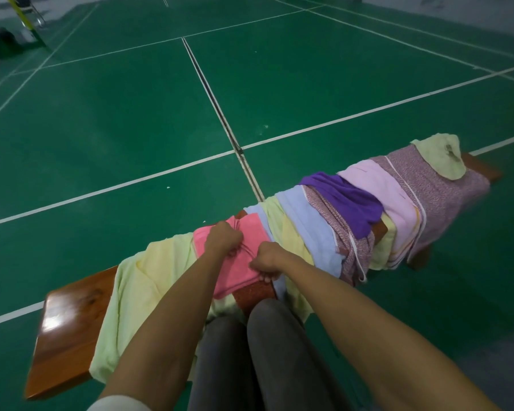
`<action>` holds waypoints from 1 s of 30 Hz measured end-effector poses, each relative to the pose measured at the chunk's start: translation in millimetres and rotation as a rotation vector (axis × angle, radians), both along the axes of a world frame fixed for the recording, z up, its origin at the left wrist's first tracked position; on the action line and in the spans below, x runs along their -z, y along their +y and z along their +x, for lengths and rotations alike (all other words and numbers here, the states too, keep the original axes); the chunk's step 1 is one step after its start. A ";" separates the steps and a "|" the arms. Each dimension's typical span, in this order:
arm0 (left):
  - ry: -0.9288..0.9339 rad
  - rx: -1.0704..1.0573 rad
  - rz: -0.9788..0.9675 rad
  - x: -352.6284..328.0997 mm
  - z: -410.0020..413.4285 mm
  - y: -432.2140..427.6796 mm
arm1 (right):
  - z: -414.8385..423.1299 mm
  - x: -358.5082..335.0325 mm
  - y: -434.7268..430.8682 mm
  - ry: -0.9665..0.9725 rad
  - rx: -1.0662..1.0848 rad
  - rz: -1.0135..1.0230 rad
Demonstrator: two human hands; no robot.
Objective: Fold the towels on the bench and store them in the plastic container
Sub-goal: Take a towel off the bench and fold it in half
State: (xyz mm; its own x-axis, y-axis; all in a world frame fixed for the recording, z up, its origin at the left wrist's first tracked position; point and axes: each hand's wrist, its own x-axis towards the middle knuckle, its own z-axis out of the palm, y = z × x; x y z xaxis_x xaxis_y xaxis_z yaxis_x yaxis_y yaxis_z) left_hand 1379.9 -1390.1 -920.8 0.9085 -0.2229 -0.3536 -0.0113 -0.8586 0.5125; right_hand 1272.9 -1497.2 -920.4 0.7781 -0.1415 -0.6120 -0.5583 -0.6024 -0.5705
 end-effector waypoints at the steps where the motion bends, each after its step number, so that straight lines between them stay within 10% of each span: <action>1: -0.004 -0.008 -0.005 -3.0 1.1 -1.6 | 0.5 -1.1 -2.3 0.011 0.001 0.028; 11: -0.052 0.022 -0.005 -27.0 8.6 -26.7 | -3.9 -19.2 -45.4 0.074 0.052 0.233; 30: -0.177 0.029 0.108 -7.2 -9.4 -39.6 | 0.2 -9.5 -40.9 -0.131 0.085 -0.127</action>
State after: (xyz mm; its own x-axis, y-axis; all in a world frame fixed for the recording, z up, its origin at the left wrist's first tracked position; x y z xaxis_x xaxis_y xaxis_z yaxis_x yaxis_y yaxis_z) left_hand 1370.5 -1429.7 -913.6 0.9524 -0.2192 -0.2120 -0.1186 -0.9066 0.4050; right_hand 1273.1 -1538.1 -910.9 0.8320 -0.2797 -0.4791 -0.5360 -0.6279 -0.5643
